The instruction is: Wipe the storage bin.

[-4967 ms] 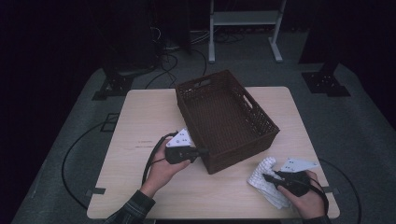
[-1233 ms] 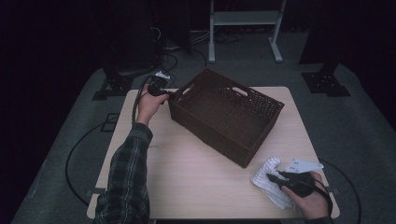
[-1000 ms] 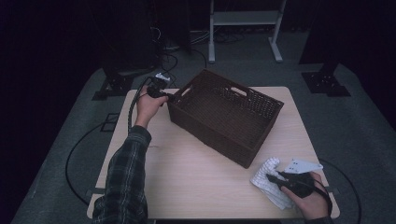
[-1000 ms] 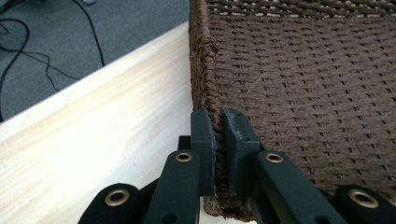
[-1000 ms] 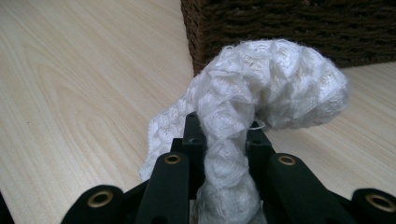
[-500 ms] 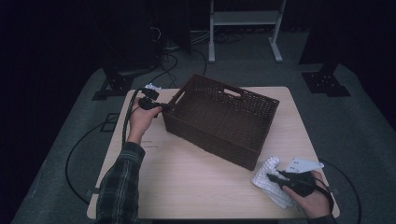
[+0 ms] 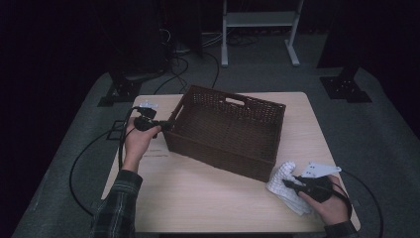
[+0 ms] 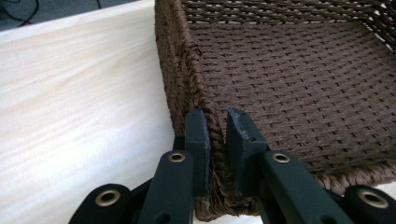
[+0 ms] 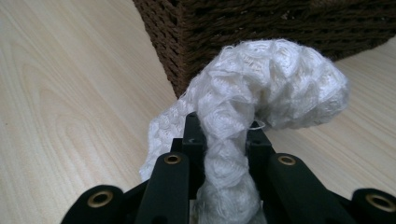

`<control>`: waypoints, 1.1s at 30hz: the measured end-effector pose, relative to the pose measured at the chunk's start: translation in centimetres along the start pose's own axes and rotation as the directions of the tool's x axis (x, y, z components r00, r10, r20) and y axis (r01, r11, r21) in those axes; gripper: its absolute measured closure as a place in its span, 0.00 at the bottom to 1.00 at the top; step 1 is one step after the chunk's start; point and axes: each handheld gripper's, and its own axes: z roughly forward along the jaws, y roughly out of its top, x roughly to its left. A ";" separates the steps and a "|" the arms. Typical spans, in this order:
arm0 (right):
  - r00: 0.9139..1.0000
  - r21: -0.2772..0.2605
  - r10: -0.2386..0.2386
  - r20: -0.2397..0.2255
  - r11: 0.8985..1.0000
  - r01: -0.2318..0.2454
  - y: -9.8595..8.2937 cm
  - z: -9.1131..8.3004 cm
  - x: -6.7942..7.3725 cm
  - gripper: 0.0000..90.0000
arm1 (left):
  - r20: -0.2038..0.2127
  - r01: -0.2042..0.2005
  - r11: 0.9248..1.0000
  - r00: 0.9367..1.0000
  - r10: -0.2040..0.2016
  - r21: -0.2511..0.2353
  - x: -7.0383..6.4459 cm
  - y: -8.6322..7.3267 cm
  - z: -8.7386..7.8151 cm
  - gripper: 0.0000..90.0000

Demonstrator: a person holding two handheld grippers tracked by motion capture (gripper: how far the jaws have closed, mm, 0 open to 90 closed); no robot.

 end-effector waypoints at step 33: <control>0.996 0.005 0.057 0.069 0.998 -0.057 -1.6 -1.8 0.4 0.84 | 0.097 -0.138 0.983 0.984 0.150 -0.124 0.5 -2.8 -2.9 0.99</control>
